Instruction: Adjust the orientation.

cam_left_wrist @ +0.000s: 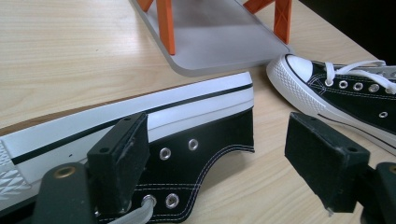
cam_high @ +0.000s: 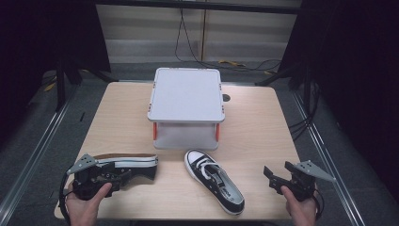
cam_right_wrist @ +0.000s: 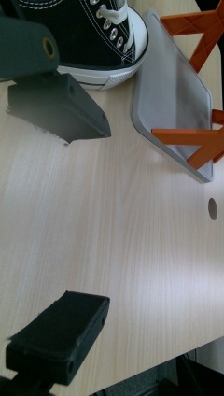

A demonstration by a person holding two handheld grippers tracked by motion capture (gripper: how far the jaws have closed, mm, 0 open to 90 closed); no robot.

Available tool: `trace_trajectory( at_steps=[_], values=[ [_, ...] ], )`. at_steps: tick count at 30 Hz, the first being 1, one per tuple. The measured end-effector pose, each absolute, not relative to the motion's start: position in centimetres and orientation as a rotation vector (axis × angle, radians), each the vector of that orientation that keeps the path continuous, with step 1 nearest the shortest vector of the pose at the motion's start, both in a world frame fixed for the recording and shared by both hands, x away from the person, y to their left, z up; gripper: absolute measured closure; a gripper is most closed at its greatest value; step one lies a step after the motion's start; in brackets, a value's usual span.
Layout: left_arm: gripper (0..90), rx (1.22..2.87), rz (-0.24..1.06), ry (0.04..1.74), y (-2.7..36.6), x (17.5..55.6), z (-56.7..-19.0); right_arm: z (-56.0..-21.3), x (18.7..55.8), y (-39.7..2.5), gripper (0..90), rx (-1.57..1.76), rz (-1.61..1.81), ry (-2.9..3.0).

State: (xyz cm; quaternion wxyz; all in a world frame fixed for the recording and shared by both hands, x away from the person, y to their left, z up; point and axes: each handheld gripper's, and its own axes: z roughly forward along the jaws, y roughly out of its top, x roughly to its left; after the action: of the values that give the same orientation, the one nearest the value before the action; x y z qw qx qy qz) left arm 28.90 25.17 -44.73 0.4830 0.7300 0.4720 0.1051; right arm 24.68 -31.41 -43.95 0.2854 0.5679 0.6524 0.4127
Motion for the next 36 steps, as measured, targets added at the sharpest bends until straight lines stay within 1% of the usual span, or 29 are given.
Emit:
trace_trajectory(
  at_steps=[11, 13, 16, 18, 25, 27, 31, 36],
  values=[
    [27.6, 1.782, 0.246, 1.169, 24.9, 29.0, -44.7, -44.0, 24.7, -31.8, 15.6, 1.527, 1.094, 1.733],
    [30.4, 1.781, 0.249, 1.172, 25.0, 29.0, -44.7, -44.1, 24.7, -31.9, 15.6, 1.529, 1.093, 1.734],
    [31.5, 1.750, 0.256, 1.189, 25.5, 28.8, -44.4, -44.0, 24.6, -31.9, 16.2, 1.527, 1.092, 1.735],
    [35.2, 1.733, 0.252, 1.193, 25.9, 28.7, -44.1, -44.0, 24.7, -31.9, 16.2, 1.531, 1.092, 1.736],
    [33.7, 1.720, 0.271, 1.205, 27.1, 27.6, -42.9, -43.8, 24.5, -31.5, 16.3, 1.518, 1.095, 1.740],
    [33.6, 1.740, 0.288, 1.204, 27.6, 27.2, -42.8, -43.7, 24.5, -31.4, 16.3, 1.510, 1.097, 1.749],
    [34.3, 1.738, 0.294, 1.244, 28.8, 26.1, -43.2, -43.8, 24.5, -31.2, 16.3, 1.503, 1.102, 1.757],
    [35.9, 1.811, 0.274, 1.260, 28.7, 26.7, -44.5, -43.7, 24.8, -31.0, 16.4, 1.495, 1.110, 1.764]
  ],
)
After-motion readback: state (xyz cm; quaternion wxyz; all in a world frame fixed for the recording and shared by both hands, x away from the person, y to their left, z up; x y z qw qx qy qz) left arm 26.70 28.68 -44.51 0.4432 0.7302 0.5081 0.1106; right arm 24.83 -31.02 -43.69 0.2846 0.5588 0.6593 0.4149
